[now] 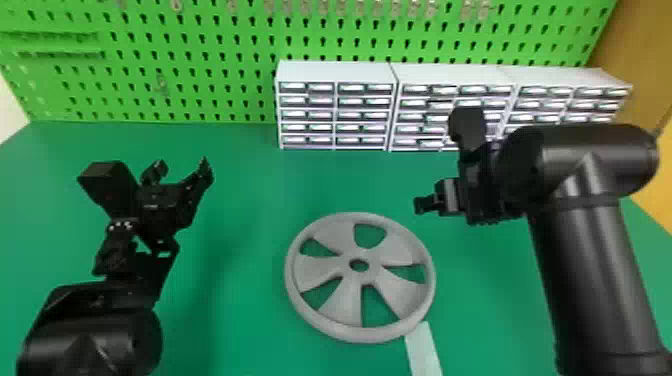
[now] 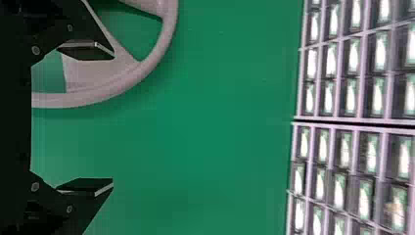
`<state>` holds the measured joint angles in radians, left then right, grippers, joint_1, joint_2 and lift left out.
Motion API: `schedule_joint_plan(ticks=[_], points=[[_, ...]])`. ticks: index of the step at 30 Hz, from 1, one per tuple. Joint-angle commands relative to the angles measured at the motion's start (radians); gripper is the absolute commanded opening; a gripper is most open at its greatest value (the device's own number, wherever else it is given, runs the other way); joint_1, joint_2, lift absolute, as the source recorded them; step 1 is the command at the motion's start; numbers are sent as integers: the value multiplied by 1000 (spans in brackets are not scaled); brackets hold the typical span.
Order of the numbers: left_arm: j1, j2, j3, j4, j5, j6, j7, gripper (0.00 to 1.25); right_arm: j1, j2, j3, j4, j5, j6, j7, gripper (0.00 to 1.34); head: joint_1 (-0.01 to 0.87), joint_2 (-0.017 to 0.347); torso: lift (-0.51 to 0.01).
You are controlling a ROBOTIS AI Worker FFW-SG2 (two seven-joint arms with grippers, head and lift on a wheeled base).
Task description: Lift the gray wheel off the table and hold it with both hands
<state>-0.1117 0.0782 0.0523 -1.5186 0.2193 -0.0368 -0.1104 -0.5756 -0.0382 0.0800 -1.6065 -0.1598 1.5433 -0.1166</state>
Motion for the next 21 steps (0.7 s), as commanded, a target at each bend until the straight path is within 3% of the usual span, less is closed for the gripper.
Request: schedule_joint_plan(ticks=[1,9,21], points=[[1,0,0,0,0,0,0,790,-15,-2,3,76,-30,17,0,989,711,15,-98],[3,0,-2,0,0,0,2,790,-39,-12,7,142,-67,29,0,988,711,15,-98],[6,0,-6,0,-2,0,8,790,-47,-19,20,146,-84,29,0,989,711,15,-98]])
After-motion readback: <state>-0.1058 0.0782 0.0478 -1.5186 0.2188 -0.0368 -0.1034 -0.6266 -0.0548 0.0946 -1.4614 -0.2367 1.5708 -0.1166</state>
